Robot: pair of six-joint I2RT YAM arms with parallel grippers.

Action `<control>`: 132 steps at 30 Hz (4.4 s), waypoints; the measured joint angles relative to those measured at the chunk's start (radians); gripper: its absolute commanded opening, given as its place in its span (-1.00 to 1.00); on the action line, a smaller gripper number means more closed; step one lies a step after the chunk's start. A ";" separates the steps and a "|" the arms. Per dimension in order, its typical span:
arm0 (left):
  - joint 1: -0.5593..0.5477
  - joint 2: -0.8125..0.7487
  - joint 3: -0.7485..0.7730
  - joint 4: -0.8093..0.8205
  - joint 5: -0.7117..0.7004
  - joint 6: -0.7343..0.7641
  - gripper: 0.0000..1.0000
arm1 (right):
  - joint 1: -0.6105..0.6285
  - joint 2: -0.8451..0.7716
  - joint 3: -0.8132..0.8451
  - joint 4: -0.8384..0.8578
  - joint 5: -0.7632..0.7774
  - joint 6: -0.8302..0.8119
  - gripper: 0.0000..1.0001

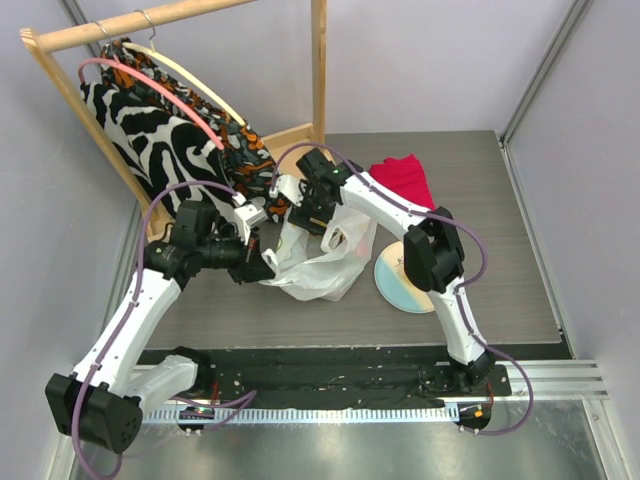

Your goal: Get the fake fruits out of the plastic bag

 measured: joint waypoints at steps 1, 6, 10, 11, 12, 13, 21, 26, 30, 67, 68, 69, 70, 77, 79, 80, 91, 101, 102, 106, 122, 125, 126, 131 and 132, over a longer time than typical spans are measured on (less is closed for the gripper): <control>0.000 0.006 0.000 0.000 0.000 0.001 -1.00 | 0.000 0.019 0.005 -0.009 0.002 -0.009 0.53; 0.000 0.033 0.000 0.001 0.000 0.009 -1.00 | 0.003 0.037 0.006 -0.027 0.005 -0.051 0.51; 0.000 0.043 0.000 0.002 0.000 0.009 -1.00 | 0.013 0.032 0.000 -0.027 0.008 -0.075 0.44; 0.000 0.043 0.000 0.002 0.000 0.009 -1.00 | 0.016 0.026 -0.006 -0.031 0.009 -0.082 0.39; 0.000 0.043 0.000 0.001 0.000 0.008 -1.00 | 0.019 0.014 -0.017 -0.032 0.007 -0.089 0.37; 0.000 0.043 0.001 0.001 -0.001 0.008 -1.00 | 0.023 -0.005 -0.035 -0.034 0.003 -0.098 0.36; 0.003 0.018 0.067 -0.040 -0.011 0.016 -1.00 | 0.055 -0.216 -0.208 -0.072 -0.114 -0.138 0.10; 0.003 -0.012 0.115 -0.063 -0.011 0.023 -1.00 | 0.066 -0.176 -0.181 -0.105 -0.179 -0.136 0.13; 0.004 -0.032 0.120 -0.101 -0.011 0.047 -1.00 | 0.068 -0.085 -0.106 -0.102 -0.179 -0.104 0.44; 0.004 -0.060 0.077 -0.199 -0.045 0.149 -1.00 | 0.075 0.134 0.116 -0.086 -0.043 -0.203 -0.01; 0.004 -0.060 0.077 -0.199 -0.045 0.149 -1.00 | 0.077 0.133 0.115 -0.087 -0.046 -0.198 -0.02; 0.004 -0.060 0.077 -0.199 -0.045 0.149 -1.00 | 0.078 0.130 0.114 -0.084 -0.050 -0.190 -0.03; 0.004 -0.060 0.077 -0.199 -0.045 0.150 -1.00 | 0.080 0.125 0.109 -0.080 -0.055 -0.179 -0.04; 0.004 -0.108 0.077 -0.257 -0.066 0.198 -1.00 | 0.129 0.034 -0.017 -0.047 -0.093 0.002 0.47; 0.004 -0.148 0.077 -0.288 -0.077 0.214 -1.00 | 0.157 0.008 -0.051 -0.016 -0.077 0.088 0.67; 0.004 -0.175 0.077 -0.300 -0.080 0.224 -1.00 | 0.175 -0.006 -0.072 0.013 -0.055 0.131 0.78; 0.004 -0.225 0.083 -0.345 -0.079 0.253 -1.00 | 0.241 0.049 0.012 0.109 0.145 0.348 0.99; 0.005 -0.212 0.080 -0.331 -0.079 0.249 -1.00 | 0.265 0.151 0.035 0.135 0.262 0.364 0.99; 0.005 -0.210 0.080 -0.330 -0.079 0.249 -1.00 | 0.268 0.162 0.041 0.142 0.271 0.367 0.99; 0.005 -0.202 0.080 -0.330 -0.079 0.249 -1.00 | 0.278 0.185 0.072 0.151 0.296 0.381 0.88; 0.005 -0.194 0.068 -0.304 -0.079 0.205 -1.00 | 0.268 0.105 0.049 0.148 0.159 0.352 -0.47; 0.005 -0.186 0.067 -0.291 -0.080 0.195 -1.00 | 0.268 0.005 -0.031 0.129 0.131 0.340 -0.57; 0.005 -0.185 0.067 -0.289 -0.080 0.195 -1.00 | 0.268 -0.040 -0.066 0.129 0.122 0.338 -0.58; 0.005 -0.184 0.066 -0.289 -0.080 0.195 -1.00 | 0.268 -0.209 -0.180 0.125 0.086 0.341 -0.62; 0.005 -0.184 0.066 -0.289 -0.080 0.194 -1.00 | 0.268 -0.229 -0.196 0.127 0.080 0.343 -0.69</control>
